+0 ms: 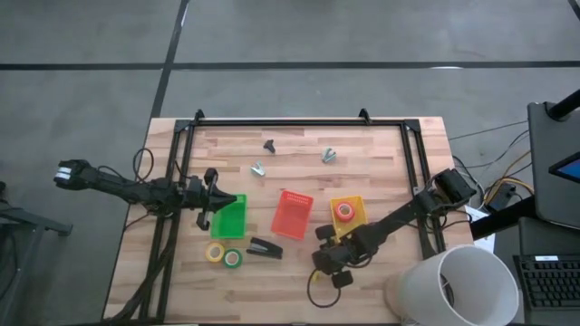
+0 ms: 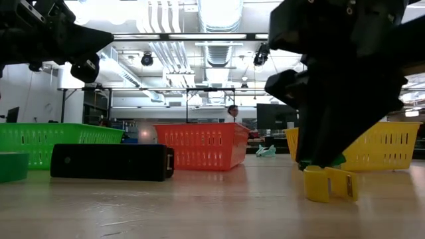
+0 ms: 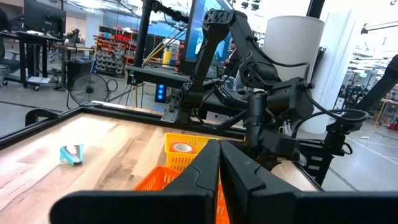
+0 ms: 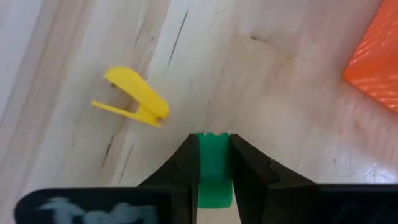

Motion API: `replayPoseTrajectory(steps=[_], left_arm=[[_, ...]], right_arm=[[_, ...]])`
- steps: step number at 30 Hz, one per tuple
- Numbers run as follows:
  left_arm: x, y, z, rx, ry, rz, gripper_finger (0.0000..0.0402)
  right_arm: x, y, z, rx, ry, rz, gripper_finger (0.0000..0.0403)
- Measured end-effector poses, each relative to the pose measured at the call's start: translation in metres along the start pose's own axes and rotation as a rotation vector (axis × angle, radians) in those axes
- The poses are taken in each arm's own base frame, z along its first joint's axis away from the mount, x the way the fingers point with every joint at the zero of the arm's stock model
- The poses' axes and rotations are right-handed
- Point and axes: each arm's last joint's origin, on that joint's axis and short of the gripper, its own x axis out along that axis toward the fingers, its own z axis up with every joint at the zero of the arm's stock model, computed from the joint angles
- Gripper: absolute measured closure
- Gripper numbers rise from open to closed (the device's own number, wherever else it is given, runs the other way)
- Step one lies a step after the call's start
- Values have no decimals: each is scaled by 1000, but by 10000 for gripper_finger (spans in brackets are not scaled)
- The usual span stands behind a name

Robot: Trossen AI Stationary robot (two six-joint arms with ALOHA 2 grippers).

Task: Pick and place Stapler, Stapler remover, tape
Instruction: Put the green stapler into the orange bin

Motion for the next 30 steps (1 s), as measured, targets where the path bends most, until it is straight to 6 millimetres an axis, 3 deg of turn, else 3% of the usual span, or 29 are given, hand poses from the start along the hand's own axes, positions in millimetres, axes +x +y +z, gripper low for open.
replayPoseTrajectory(steps=[8,14,22,30], left_arm=[[0,0,0,0,0,0,385],[0,0,0,0,0,0,385],[0,0,0,0,0,0,385],[0,0,0,0,0,0,385]], right_arm=[[-8,-3,17,-1,-59,-24,333],[-19,-18,40,-10,-132,-97,332],[-29,-61,62,69,-179,-170,333],[-25,-122,54,223,-147,-249,331]])
